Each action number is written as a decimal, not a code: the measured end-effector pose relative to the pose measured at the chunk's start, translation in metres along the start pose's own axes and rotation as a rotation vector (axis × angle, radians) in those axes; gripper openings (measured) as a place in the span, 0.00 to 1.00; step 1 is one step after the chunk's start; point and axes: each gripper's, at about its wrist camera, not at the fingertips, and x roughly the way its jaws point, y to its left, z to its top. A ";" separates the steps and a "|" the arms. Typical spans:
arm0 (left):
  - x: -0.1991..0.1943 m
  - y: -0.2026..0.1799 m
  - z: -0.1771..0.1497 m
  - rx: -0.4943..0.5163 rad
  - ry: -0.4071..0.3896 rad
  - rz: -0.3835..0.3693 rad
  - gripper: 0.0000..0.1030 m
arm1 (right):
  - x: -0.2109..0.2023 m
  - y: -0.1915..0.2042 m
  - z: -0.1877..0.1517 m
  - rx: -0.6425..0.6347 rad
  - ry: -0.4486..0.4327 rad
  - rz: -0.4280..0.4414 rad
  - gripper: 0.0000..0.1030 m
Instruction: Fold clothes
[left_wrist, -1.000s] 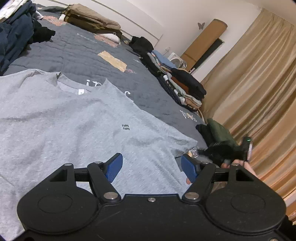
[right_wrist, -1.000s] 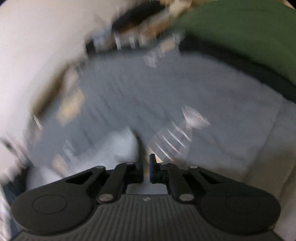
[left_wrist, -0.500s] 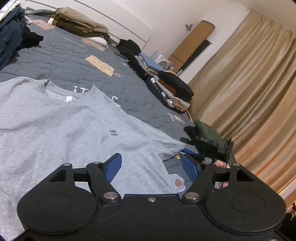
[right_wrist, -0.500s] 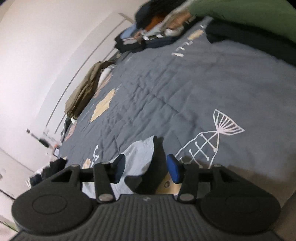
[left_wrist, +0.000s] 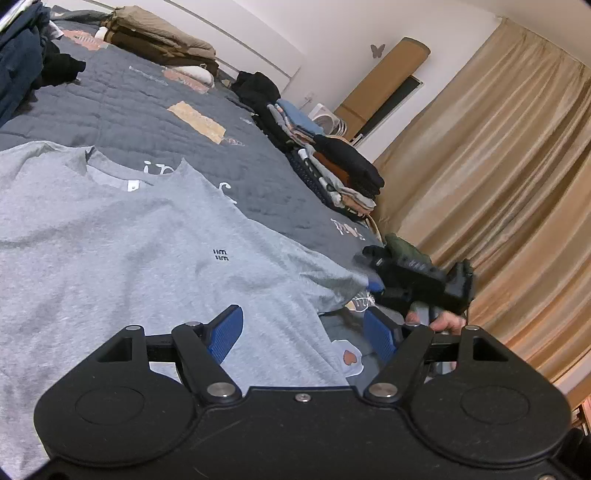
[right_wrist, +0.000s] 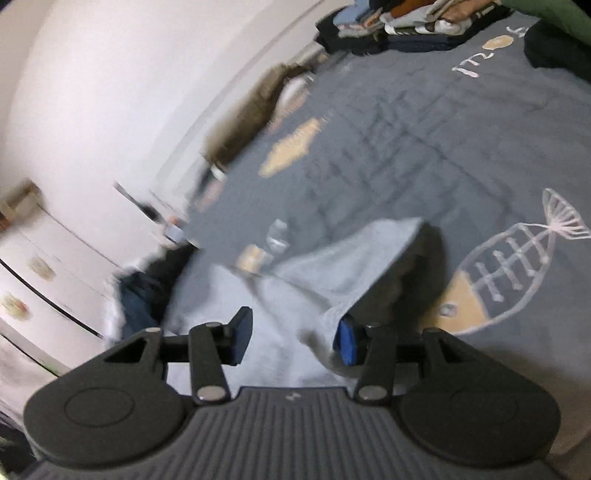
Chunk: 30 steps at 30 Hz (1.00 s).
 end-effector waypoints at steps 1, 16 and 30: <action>0.000 0.000 0.000 0.001 -0.001 -0.002 0.69 | -0.005 0.003 0.001 0.011 -0.027 0.031 0.46; 0.002 0.003 0.000 -0.012 0.008 -0.006 0.69 | 0.009 -0.035 -0.015 -0.023 0.006 -0.162 0.47; 0.002 0.002 0.000 -0.014 0.007 -0.001 0.69 | -0.009 -0.010 0.013 0.041 -0.024 -0.301 0.07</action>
